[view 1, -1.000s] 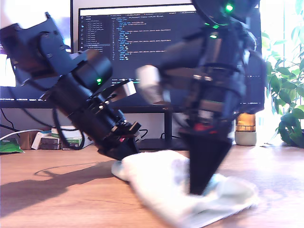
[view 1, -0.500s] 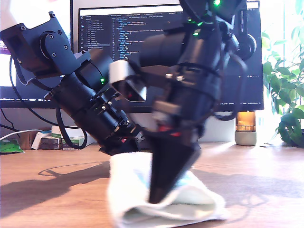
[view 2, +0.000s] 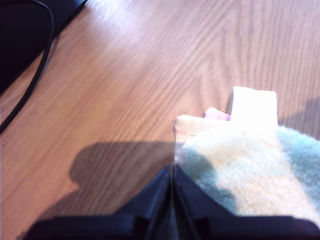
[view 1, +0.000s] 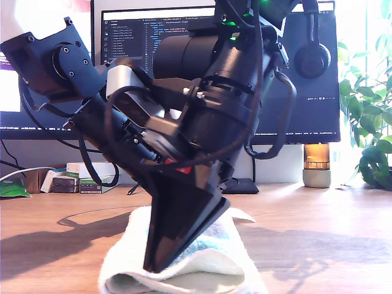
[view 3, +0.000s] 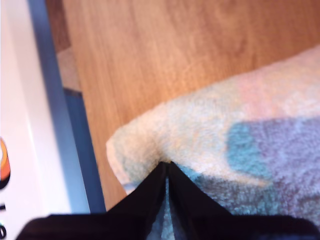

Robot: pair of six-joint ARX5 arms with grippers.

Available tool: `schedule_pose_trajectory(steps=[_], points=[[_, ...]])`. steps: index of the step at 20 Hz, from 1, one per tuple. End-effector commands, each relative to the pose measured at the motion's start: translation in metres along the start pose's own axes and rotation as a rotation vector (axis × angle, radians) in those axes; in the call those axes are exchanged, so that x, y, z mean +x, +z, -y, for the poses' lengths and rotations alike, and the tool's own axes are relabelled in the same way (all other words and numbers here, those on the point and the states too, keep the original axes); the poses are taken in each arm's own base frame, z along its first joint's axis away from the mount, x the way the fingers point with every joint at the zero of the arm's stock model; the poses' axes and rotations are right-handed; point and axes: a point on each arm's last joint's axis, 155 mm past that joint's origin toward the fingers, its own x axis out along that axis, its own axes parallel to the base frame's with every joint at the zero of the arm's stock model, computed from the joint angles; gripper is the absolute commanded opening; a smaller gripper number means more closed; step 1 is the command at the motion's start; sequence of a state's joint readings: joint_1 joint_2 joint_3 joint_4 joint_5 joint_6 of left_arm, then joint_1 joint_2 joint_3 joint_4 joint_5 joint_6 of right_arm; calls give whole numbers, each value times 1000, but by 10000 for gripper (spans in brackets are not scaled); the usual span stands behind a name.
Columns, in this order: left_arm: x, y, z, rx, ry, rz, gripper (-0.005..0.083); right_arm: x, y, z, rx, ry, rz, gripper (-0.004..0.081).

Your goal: Fold the tea towel to a neat square and place it to the right

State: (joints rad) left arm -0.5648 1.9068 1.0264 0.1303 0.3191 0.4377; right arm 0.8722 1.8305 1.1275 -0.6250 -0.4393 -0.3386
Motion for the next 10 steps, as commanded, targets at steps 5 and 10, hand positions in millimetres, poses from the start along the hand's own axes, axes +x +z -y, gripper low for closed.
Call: schedule_pose_trajectory(steps=[5, 10], points=[[0, 19, -10, 8, -2, 14, -19, 12, -6, -1, 34, 13, -10, -11], [-21, 28, -25, -7, 27, 24, -19, 11, -14, -5, 49, 24, -41, -11]])
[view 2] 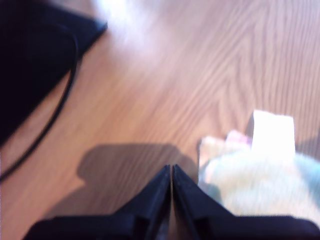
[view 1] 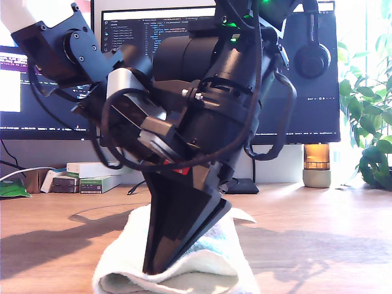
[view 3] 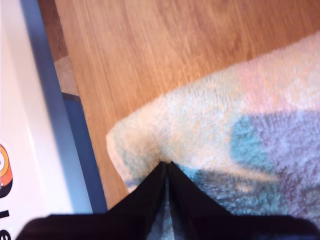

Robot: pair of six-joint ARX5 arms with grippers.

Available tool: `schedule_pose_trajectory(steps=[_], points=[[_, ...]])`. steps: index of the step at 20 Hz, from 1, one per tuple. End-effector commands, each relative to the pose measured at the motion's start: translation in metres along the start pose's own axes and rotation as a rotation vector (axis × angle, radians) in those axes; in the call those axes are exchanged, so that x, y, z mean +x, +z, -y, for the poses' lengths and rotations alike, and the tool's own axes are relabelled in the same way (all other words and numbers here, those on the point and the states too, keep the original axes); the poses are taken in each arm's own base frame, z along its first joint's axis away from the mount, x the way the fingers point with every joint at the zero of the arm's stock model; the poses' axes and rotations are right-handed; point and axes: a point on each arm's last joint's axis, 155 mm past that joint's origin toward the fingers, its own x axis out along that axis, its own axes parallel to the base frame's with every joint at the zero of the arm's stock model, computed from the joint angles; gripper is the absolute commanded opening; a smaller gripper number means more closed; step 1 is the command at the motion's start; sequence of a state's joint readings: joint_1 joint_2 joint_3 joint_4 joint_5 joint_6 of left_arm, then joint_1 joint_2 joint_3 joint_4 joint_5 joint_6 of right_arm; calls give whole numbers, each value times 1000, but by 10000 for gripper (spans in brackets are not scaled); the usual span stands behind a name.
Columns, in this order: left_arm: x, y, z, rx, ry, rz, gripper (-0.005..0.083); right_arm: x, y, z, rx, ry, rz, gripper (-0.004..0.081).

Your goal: Fold the tea towel to a neat square and place it to the right

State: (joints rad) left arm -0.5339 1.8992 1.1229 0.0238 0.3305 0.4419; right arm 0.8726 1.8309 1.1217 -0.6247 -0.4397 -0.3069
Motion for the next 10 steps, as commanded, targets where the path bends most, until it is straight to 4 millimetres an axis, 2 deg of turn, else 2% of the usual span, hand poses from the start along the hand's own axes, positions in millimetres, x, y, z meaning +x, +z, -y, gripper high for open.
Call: schedule_pose_trajectory(steps=[1, 6, 10], points=[[-15, 8, -7, 1, 19, 17, -19, 8, -10, -2, 14, 18, -28, -11], [-38, 3, -28, -49, 34, 16, -19, -7, -3, 4, 18, -3, 17, -10], [-55, 10, -37, -69, 47, 37, -19, -26, 7, 6, 10, -27, 71, -10]])
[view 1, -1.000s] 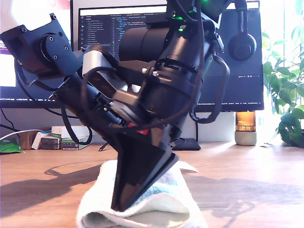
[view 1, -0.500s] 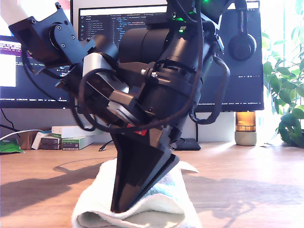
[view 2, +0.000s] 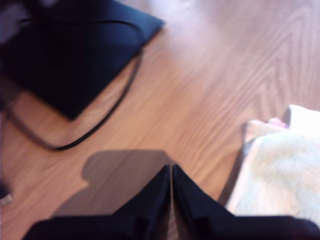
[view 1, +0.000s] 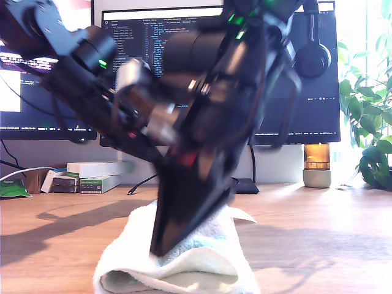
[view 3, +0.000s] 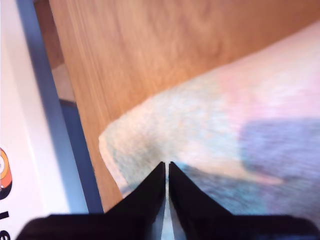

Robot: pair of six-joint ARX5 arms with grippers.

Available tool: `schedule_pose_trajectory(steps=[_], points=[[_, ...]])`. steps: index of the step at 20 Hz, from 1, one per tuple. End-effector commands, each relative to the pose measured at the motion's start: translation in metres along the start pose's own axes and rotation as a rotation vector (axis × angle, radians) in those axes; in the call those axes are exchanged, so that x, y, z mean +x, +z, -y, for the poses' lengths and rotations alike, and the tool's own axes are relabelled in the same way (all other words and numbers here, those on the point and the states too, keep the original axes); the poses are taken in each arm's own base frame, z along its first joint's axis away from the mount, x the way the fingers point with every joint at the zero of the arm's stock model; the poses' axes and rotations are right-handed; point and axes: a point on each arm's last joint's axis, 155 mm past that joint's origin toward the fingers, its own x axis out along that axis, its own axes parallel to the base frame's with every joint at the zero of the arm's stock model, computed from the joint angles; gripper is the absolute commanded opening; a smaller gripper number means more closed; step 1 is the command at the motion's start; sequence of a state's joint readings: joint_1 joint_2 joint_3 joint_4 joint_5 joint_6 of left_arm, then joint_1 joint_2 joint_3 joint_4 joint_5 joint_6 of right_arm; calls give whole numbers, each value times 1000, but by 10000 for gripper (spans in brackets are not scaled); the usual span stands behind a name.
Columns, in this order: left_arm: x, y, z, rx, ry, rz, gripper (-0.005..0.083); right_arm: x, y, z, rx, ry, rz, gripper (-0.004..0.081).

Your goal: Fold the tea towel to a neat square and place it to the right

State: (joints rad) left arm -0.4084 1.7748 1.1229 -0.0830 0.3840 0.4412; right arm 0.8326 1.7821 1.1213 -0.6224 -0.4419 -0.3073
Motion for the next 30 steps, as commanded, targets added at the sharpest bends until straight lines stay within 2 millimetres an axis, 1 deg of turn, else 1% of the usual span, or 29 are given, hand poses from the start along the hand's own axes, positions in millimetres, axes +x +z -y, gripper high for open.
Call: schedule_pose_trajectory(steps=[1, 3, 6, 11, 13, 16, 18, 20, 22, 25, 28, 30], points=[[-8, 9, 4, -6, -3, 22, -19, -10, 0, -2, -3, -5, 23, -10], [-18, 16, 6, -19, -4, 31, -19, -14, 1, -2, -3, -10, 31, -10], [-33, 19, 12, -31, -10, 22, -19, -21, -1, 3, 7, -24, 29, -10], [-58, 22, 28, -47, -29, 51, -19, -36, 1, 14, -1, -62, 59, -10], [-68, 20, 37, -67, -40, 67, -19, -48, 5, 22, -13, -118, 85, -10], [-80, 11, 50, -88, -41, 85, -19, -72, 17, 34, -27, -202, 154, -10], [-87, 2, 61, -113, -43, 104, -19, -87, 24, 37, -33, -234, 197, -10], [-94, -6, 70, -136, -42, 128, -19, -97, 25, 37, -40, -259, 233, -11], [-101, -14, 85, -150, -59, 145, -19, -105, 20, 35, -51, -293, 261, -11], [-109, -19, 109, -162, -92, 175, -19, -113, 7, 33, -34, -347, 327, -11], [-111, -30, 133, -182, -131, 164, -19, -117, -9, 31, 53, -390, 415, -11], [-111, -39, 149, -185, -149, 149, -19, -118, -25, 31, 121, -415, 459, -11]])
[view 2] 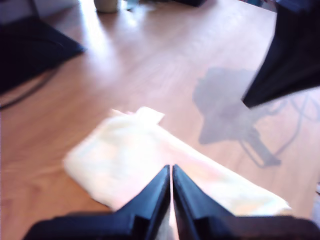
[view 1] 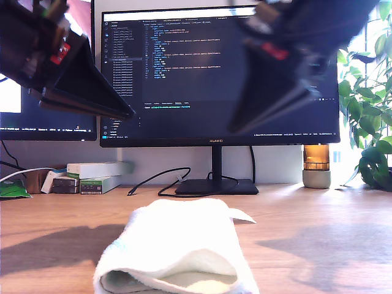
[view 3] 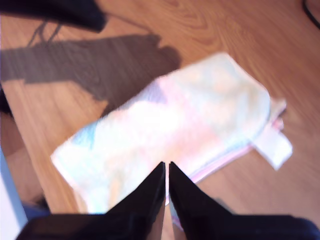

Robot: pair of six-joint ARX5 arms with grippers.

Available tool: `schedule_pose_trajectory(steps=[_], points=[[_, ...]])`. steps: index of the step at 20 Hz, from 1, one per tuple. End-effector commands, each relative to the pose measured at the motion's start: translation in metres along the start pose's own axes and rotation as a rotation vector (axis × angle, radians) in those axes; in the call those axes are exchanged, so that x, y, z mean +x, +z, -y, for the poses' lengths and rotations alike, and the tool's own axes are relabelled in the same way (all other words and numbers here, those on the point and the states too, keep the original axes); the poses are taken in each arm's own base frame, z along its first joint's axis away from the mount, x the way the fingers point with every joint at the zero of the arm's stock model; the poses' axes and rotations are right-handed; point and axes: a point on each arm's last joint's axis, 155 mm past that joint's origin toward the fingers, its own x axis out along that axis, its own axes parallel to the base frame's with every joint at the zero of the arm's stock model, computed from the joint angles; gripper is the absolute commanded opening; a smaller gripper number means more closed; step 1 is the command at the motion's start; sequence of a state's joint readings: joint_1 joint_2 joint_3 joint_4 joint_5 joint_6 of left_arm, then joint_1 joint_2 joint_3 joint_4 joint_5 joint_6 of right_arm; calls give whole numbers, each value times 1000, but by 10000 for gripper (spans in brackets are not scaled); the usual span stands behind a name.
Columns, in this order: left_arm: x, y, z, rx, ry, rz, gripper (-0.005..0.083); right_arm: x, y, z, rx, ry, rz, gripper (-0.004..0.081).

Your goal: Fold the tea towel to a neat square and place it to the right

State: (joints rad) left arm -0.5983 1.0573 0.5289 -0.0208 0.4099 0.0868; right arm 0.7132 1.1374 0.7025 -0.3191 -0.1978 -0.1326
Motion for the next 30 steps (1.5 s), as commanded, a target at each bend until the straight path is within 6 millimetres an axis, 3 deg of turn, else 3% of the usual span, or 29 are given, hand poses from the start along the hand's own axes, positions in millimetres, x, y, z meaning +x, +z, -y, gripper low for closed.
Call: schedule_pose_trajectory(steps=[1, 6, 11, 21, 24, 25, 28, 30], points=[[2, -19, 9, -19, -9, -30, -19, -4, -17, 3, 49, -36, 8, -11], [-1, -43, 38, -23, -20, -58, -19, -25, -35, -7, 76, -60, 65, -11], [-13, -70, 57, -15, -4, -115, -19, -31, -73, -26, 74, 11, -66, -11], [-23, -92, 60, -159, 33, -200, -19, -31, -68, -30, 113, 30, -47, -11], [-23, -90, 62, -296, 37, -195, -11, -31, -66, -30, 121, 29, -39, -11], [-23, -89, 64, -350, 31, -195, 31, -31, -65, -30, 120, 29, -35, -11], [-24, -91, 63, -539, 38, -209, 393, -31, -56, -29, 115, 28, 0, -11], [-24, -101, 63, -746, 42, -259, 441, -31, -50, -29, 111, 28, 23, -11]])
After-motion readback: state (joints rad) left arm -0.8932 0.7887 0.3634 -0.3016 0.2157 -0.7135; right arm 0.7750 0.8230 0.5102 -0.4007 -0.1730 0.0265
